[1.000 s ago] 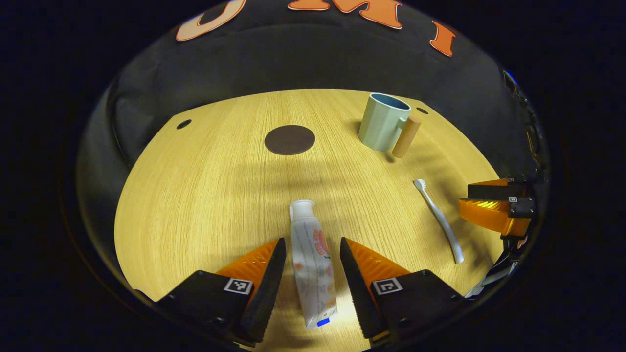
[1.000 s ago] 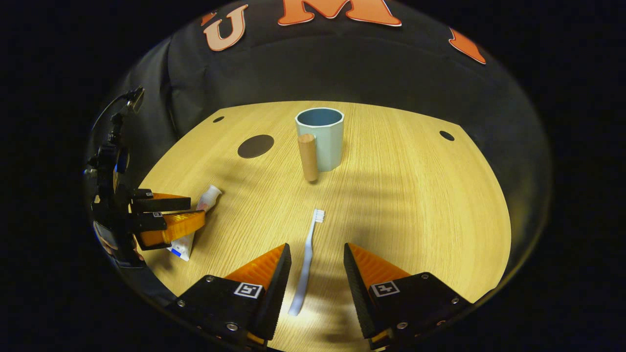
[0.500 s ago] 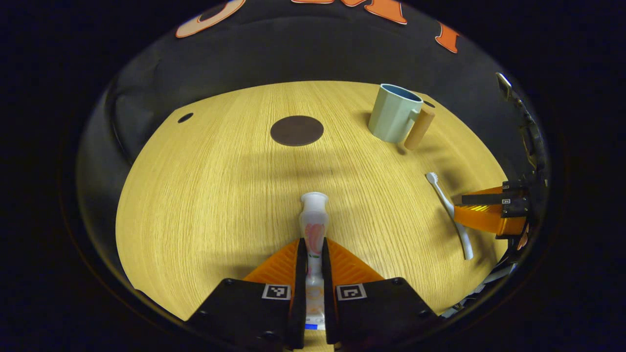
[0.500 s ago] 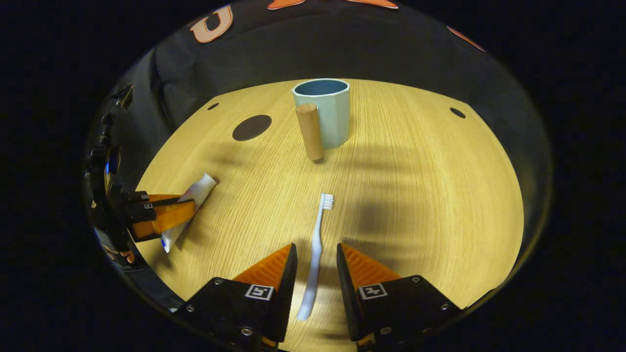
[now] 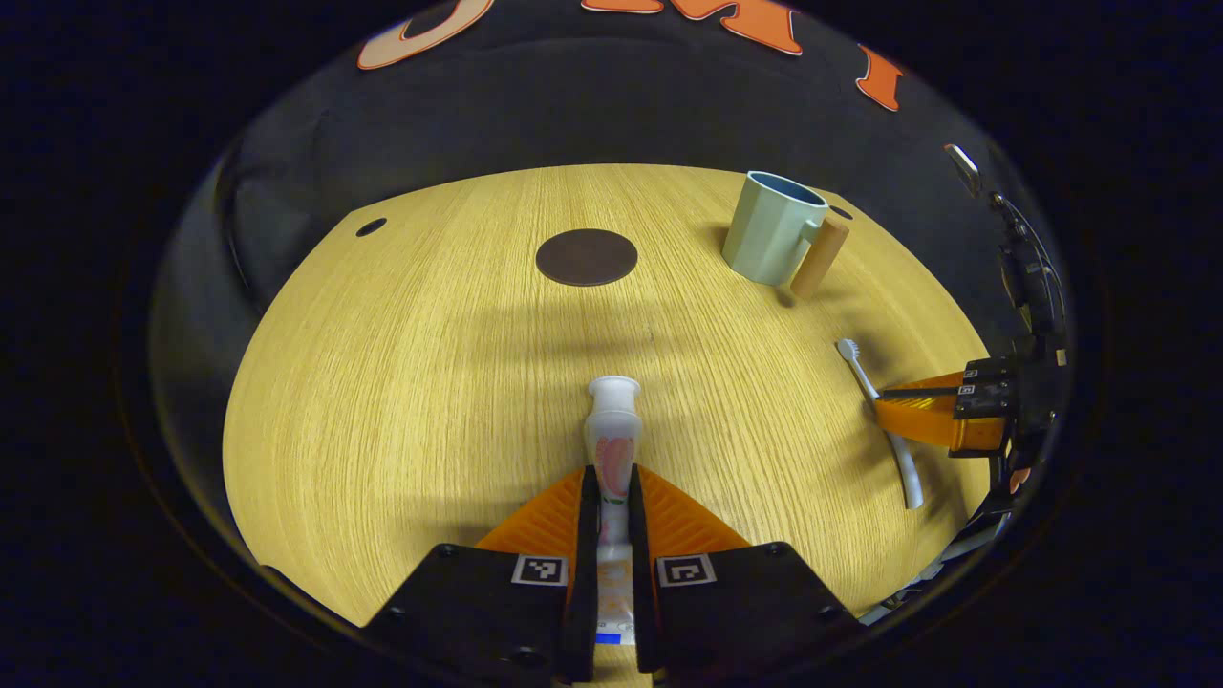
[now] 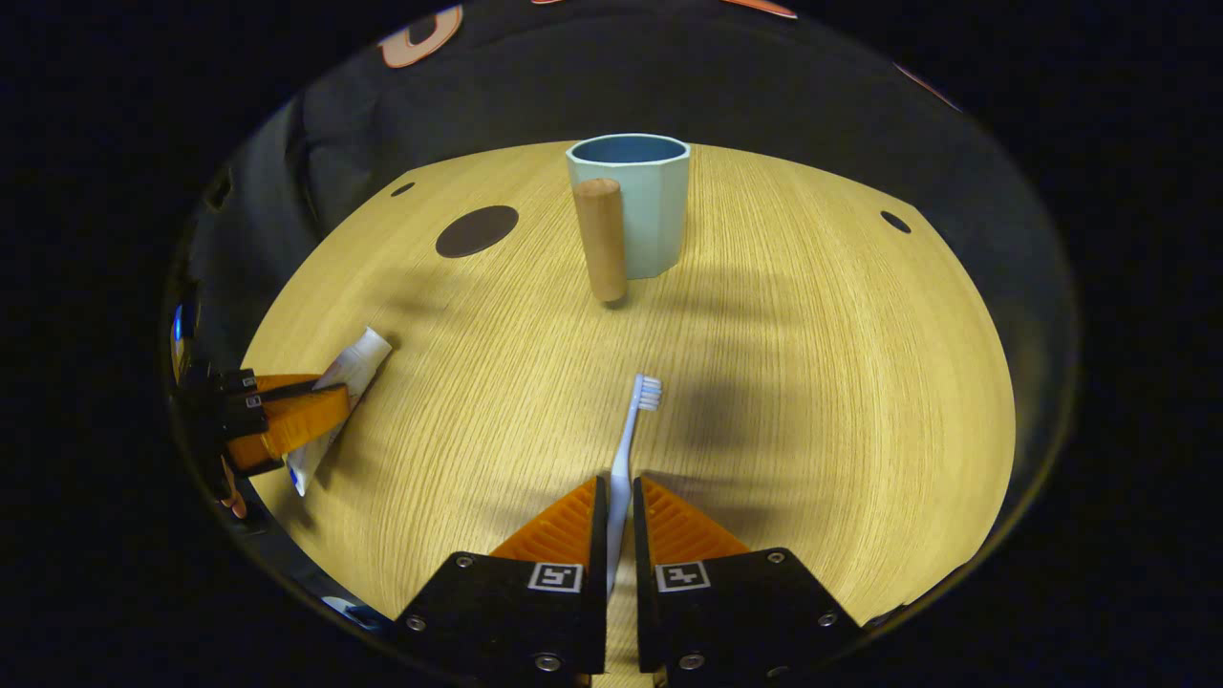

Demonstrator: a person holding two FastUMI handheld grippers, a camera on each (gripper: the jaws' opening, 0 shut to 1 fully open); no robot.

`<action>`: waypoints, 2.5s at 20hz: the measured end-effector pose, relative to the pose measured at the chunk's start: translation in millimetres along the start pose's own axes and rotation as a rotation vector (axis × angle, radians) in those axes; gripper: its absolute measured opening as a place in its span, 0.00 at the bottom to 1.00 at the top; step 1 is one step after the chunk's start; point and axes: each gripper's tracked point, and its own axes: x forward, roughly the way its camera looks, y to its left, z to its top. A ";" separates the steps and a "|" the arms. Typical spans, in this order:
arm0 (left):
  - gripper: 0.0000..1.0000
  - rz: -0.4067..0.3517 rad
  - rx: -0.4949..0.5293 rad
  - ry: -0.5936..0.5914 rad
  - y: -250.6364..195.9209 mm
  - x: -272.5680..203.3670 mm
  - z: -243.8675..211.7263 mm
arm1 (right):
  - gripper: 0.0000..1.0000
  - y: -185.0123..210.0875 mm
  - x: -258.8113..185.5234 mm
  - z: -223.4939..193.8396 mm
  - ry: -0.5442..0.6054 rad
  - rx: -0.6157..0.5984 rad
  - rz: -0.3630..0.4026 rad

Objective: Put the toothbrush and toothpaste on the desktop into the cup, then pick up the cup and place it on the coaster on the desktop.

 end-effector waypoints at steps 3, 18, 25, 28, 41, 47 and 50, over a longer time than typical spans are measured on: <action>0.20 0.004 -0.012 -0.007 0.0 -0.3 -1.2 | 0.08 -0.3 -0.9 1.6 -0.011 -0.020 0.001; 0.20 0.023 -0.025 -0.104 9.6 -5.2 4.8 | 0.05 -0.1 -5.8 27.5 -0.228 -0.073 -0.006; 0.21 0.053 -0.035 -0.243 12.5 -20.8 23.9 | 0.05 -6.6 -37.5 60.2 -0.421 -0.017 0.030; 0.20 0.061 -0.025 -0.319 8.5 -27.6 36.4 | 0.05 -9.7 -47.5 77.5 -0.513 -0.005 0.022; 0.20 0.033 -0.027 -0.546 -20.3 -46.7 71.8 | 0.05 -4.1 -89.7 178.0 -0.915 0.034 0.064; 0.20 0.020 -0.062 -0.591 -21.6 -39.0 78.5 | 0.05 -15.0 -89.2 216.3 -1.064 0.031 0.033; 0.20 0.028 -0.065 -0.603 -17.7 -36.9 82.3 | 0.05 -12.8 -94.3 235.7 -1.161 0.028 0.067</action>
